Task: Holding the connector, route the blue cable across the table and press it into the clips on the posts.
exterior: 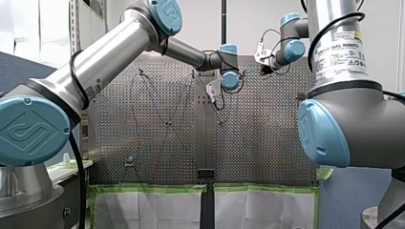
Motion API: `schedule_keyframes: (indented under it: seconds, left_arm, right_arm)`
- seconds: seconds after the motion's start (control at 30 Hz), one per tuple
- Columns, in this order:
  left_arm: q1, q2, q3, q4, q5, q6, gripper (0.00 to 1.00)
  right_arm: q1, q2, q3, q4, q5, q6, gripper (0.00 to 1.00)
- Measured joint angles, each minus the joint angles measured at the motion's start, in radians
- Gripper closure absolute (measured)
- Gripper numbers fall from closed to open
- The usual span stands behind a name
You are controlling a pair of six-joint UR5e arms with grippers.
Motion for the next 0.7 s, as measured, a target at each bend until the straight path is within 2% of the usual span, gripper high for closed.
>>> schedule_keyframes:
  seconds: [0.23,0.47,0.7]
  left_arm:
    - [-0.011,0.006,0.0,-0.051,-0.003,-0.004,0.0]
    - [-0.033,0.038,-0.003,-0.11,-0.005,-0.014,0.0]
    - [-0.054,0.095,-0.052,-0.154,0.001,-0.012,0.0]
  right_arm:
    - [0.004,0.0,0.0,0.0,0.0,-0.001,1.0]
    - [0.006,0.001,0.0,0.001,0.0,-0.001,1.0]
    - [0.008,0.001,0.0,0.002,0.0,-0.002,1.0]
